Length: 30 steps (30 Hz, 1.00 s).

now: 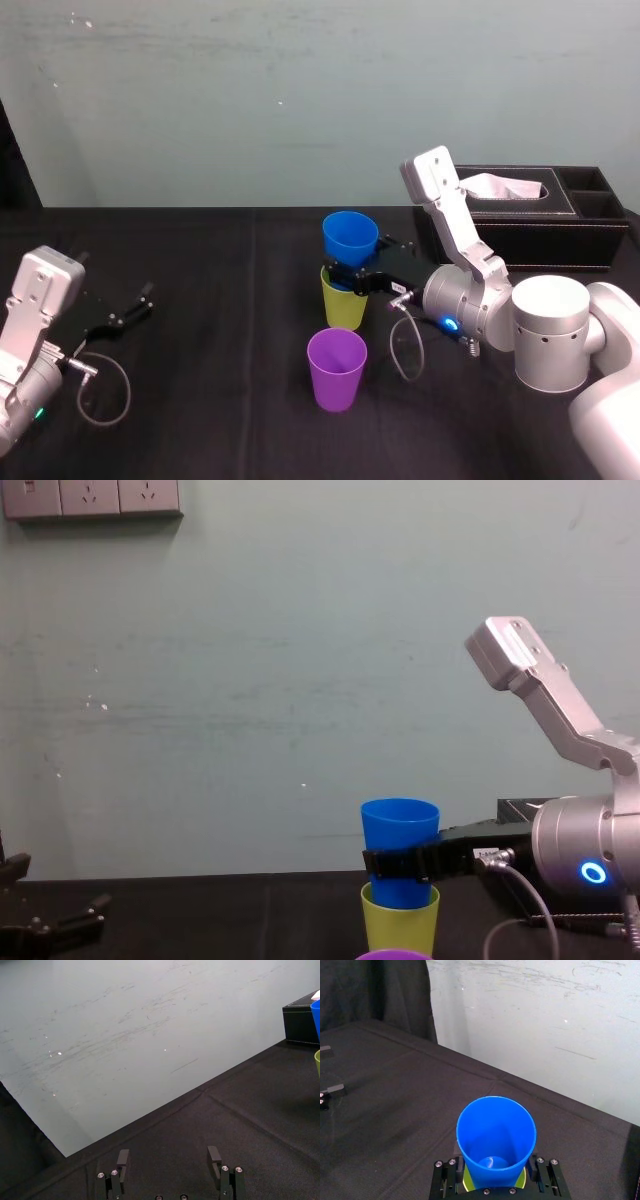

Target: Stack the three plastic cups sequentially using one hand.

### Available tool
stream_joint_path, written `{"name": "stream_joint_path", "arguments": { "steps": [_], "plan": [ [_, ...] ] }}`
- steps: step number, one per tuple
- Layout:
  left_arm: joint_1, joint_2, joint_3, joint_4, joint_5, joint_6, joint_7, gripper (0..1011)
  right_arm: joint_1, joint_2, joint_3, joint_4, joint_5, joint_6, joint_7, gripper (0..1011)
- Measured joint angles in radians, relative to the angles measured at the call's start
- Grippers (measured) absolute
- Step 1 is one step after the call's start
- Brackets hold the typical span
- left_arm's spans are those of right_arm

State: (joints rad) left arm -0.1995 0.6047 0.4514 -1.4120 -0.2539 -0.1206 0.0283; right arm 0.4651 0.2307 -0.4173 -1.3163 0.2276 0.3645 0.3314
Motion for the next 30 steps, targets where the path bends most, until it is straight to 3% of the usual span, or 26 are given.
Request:
{"name": "stream_joint_path", "arguments": {
  "steps": [5,17,30],
  "plan": [
    [0.0,0.0,0.0,0.0,0.0,0.0,0.0,1000,0.0,0.0,0.0,-0.001,0.0,0.0,0.0,715],
    [0.0,0.0,0.0,0.0,0.0,0.0,0.0,1000,-0.001,0.001,-0.001,-0.004,0.001,0.0,0.0,998],
    [0.0,0.0,0.0,0.0,0.0,0.0,0.0,1000,-0.001,0.002,-0.001,-0.005,0.001,0.001,-0.001,1003]
  ]
}}
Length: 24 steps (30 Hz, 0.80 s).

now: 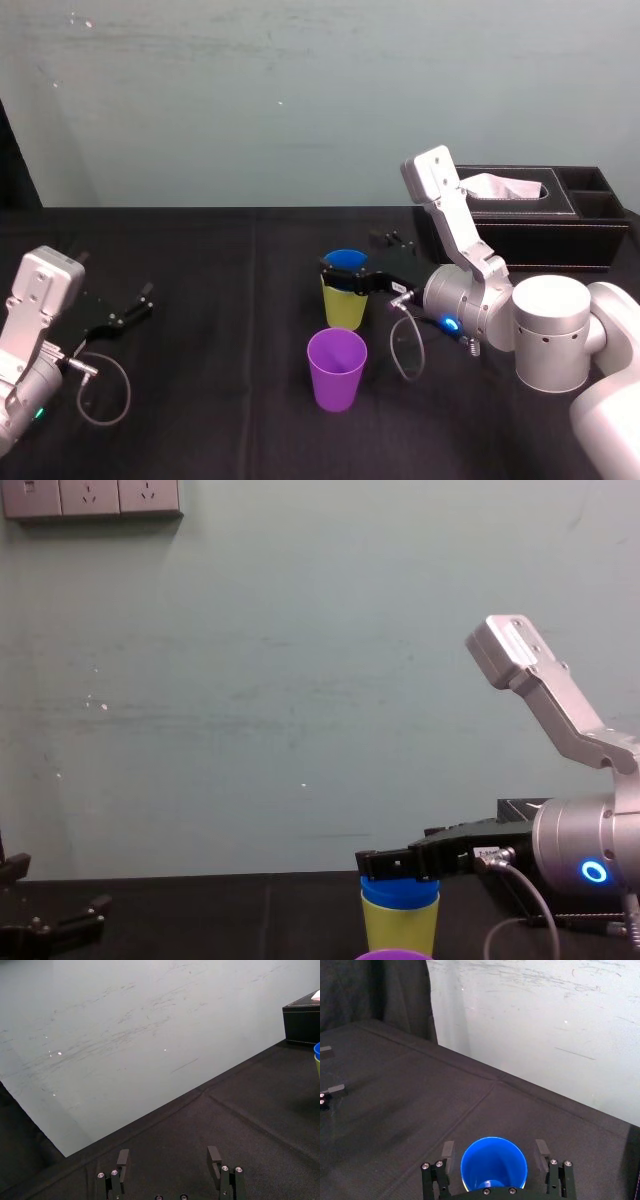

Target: Stack the three plastic cups sequentially using one hand.

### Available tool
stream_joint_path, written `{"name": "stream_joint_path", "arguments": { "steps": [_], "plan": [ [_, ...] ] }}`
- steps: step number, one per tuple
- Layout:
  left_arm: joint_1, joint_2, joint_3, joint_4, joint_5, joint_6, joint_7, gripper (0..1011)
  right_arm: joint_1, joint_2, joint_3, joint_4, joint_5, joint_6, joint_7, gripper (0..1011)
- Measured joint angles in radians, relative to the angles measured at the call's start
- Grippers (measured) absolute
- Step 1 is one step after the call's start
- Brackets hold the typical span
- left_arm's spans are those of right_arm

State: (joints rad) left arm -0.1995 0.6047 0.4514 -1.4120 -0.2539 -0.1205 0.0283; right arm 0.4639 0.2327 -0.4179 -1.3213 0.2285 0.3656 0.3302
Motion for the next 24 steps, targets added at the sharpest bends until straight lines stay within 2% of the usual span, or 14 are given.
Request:
{"name": "stream_joint_path", "arguments": {
  "steps": [3,9,17,24],
  "plan": [
    [0.0,0.0,0.0,0.0,0.0,0.0,0.0,1000,-0.002,0.001,0.0,-0.003,0.0,0.0,-0.001,1003],
    [0.0,0.0,0.0,0.0,0.0,0.0,0.0,1000,-0.049,0.033,0.019,-0.082,0.004,-0.002,0.0,1003],
    [0.0,0.0,0.0,0.0,0.0,0.0,0.0,1000,-0.128,0.094,0.047,-0.2,0.018,0.02,0.005,1003],
    [0.0,0.0,0.0,0.0,0.0,0.0,0.0,1000,-0.222,0.171,0.083,-0.324,0.058,0.067,0.025,1003]
  ]
}}
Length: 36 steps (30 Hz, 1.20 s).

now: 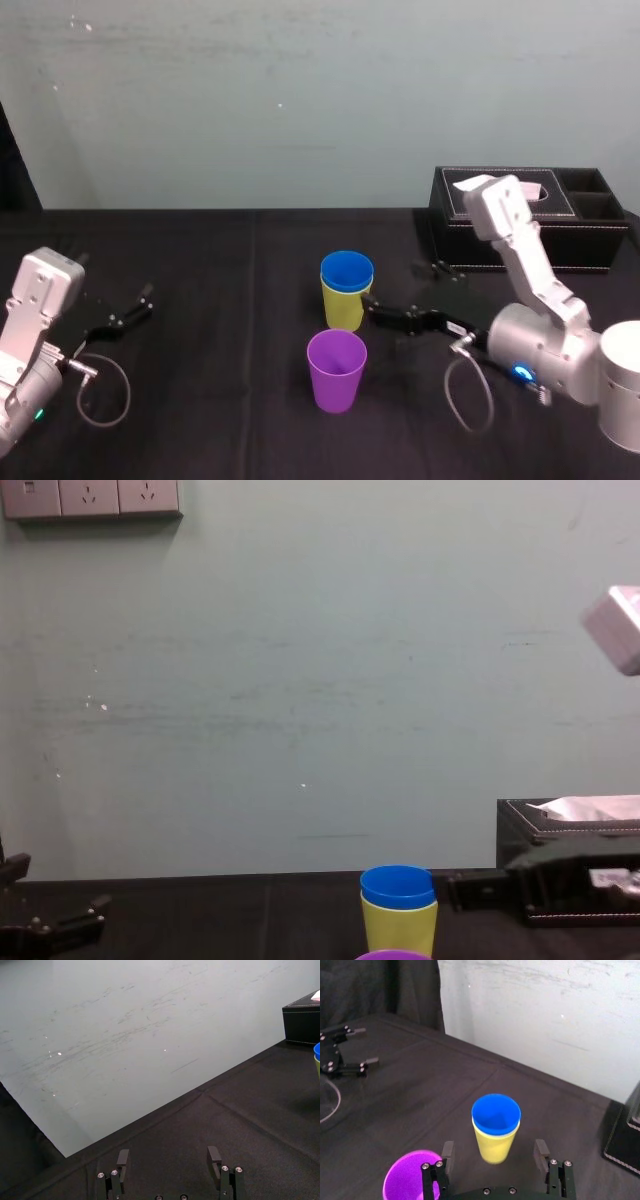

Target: Stack the three plastic cups sequentially using one hand.

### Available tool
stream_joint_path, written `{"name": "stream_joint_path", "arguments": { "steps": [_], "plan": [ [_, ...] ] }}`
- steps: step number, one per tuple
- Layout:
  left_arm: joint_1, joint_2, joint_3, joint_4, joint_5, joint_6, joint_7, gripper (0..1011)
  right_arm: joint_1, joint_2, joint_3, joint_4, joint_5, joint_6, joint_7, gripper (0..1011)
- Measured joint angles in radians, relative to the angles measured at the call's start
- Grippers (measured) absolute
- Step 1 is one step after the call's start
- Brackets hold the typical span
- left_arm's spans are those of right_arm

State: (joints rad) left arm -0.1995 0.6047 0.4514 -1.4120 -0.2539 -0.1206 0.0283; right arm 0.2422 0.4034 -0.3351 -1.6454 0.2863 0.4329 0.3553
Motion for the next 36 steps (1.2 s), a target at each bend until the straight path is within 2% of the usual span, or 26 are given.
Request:
{"name": "stream_joint_path", "arguments": {
  "steps": [7,18,27,36],
  "plan": [
    [0.0,0.0,0.0,0.0,0.0,0.0,0.0,1000,-0.083,0.065,0.016,-0.086,0.042,0.035,0.017,1002],
    [0.0,0.0,0.0,0.0,0.0,0.0,0.0,1000,-0.157,0.119,0.001,-0.128,0.071,0.056,0.021,1003],
    [0.0,0.0,0.0,0.0,0.0,0.0,0.0,1000,-0.168,0.134,-0.029,-0.133,0.072,0.043,0.019,1003],
    [0.0,0.0,0.0,0.0,0.0,0.0,0.0,1000,-0.164,0.128,-0.075,-0.131,0.029,0.025,0.006,1002]
  ]
}}
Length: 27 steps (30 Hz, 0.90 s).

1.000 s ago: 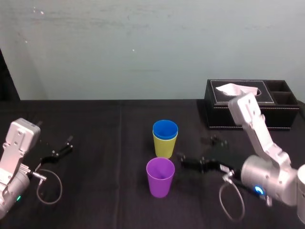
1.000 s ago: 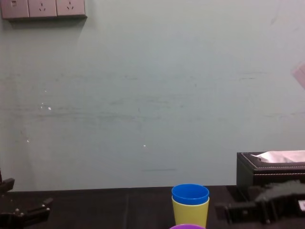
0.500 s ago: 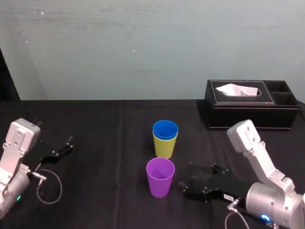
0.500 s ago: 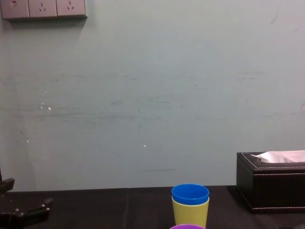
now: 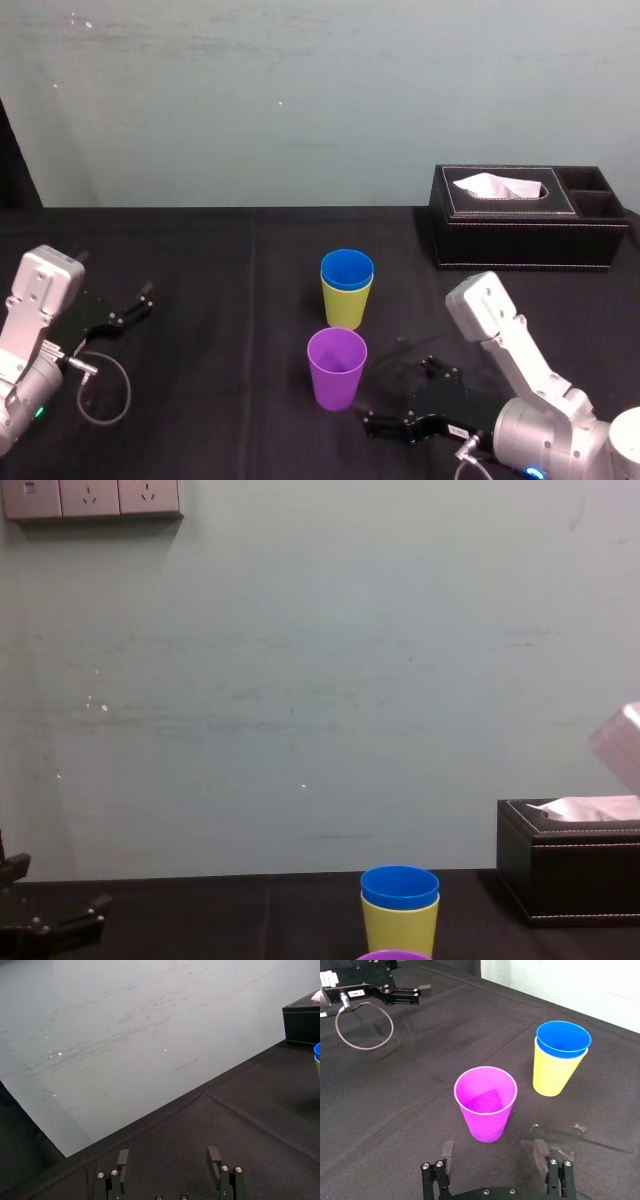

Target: Stack the three plastic cups sequentially using one hand.

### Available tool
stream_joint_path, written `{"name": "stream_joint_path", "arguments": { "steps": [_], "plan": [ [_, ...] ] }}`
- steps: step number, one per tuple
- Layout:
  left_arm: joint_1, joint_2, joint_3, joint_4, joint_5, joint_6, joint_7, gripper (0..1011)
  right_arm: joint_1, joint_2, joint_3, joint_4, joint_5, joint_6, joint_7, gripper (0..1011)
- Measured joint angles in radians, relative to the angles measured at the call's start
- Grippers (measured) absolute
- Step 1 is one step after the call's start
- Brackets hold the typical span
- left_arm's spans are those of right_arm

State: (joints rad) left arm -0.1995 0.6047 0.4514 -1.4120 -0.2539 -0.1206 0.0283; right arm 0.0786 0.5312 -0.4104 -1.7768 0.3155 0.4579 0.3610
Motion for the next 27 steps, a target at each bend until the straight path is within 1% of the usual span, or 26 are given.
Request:
{"name": "stream_joint_path", "arguments": {
  "steps": [7,15,21,27],
  "plan": [
    [0.0,0.0,0.0,0.0,0.0,0.0,0.0,1000,0.004,-0.028,-0.016,0.013,-0.033,-0.006,-0.021,1003],
    [0.0,0.0,0.0,0.0,0.0,0.0,0.0,1000,0.013,-0.062,-0.026,0.034,-0.063,-0.01,-0.025,1003],
    [0.0,0.0,0.0,0.0,0.0,0.0,0.0,1000,0.017,-0.079,-0.025,0.048,-0.072,-0.01,-0.023,1003],
    [0.0,0.0,0.0,0.0,0.0,0.0,0.0,1000,0.018,-0.097,-0.015,0.061,-0.066,-0.006,-0.014,1003]
  ]
}}
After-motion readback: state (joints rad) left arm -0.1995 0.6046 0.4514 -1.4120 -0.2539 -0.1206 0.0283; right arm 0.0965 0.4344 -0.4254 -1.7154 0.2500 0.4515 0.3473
